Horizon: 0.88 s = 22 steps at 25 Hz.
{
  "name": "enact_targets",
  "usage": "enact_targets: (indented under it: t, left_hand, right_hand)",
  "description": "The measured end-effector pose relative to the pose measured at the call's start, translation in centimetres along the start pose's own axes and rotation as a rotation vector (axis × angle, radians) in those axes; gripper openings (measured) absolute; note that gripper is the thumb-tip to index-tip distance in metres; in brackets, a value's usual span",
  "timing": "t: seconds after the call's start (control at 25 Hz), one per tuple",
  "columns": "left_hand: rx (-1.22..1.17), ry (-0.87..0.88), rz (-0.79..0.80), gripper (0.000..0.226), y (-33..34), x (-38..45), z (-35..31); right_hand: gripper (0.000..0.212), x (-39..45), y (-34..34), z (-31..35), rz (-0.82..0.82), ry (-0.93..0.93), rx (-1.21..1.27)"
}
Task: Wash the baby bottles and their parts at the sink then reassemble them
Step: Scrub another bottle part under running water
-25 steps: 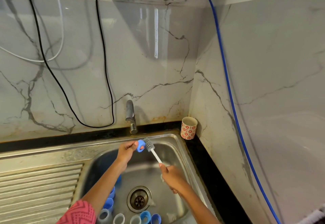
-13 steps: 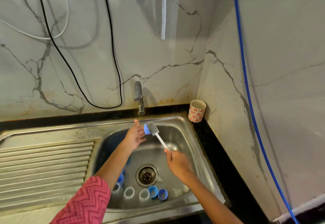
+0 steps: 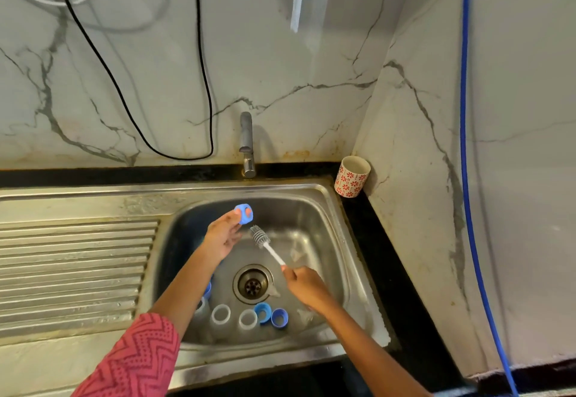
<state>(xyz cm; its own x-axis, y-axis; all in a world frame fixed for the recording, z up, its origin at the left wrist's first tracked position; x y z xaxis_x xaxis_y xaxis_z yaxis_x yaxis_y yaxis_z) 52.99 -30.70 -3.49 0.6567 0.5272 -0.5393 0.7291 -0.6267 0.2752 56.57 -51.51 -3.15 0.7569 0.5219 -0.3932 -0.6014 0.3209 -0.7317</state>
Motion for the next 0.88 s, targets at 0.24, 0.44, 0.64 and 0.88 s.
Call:
enact_targets:
  t: [0.24,0.44,0.64,0.88]
  left_hand:
    - [0.536,0.030,0.036,0.015,-0.1,2.8,6.0]
    - [1.113,0.095,0.389,0.035,5.7,4.8,14.1]
    - [1.517,0.108,0.552,0.008,9.8,7.7,21.3]
    - [1.598,0.195,0.652,0.013,11.8,7.3,22.0]
  right_hand:
    - [0.059,3.4,-3.7,-3.9,-0.186,0.161,0.028]
    - [0.057,5.1,-3.1,-4.8,-0.187,0.189,0.019]
    - [0.056,5.7,-3.1,-6.6,-0.204,0.252,0.035]
    - [0.058,5.8,-2.7,-7.5,-0.191,0.274,0.081]
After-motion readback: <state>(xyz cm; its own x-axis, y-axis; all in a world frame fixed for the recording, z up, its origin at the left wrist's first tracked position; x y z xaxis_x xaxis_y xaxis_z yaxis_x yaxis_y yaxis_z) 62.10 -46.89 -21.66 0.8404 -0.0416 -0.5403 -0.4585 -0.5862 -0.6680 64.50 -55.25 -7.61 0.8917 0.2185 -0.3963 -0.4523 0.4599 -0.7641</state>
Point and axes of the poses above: each hand's wrist, its own x-axis towards the middle knuckle, its own y-axis out of the palm, z = x × y, the point moved 8 cm from there along x, towards the middle knuckle, and after that the axes turned 2 degrees about -y, right-handed, at the moved point
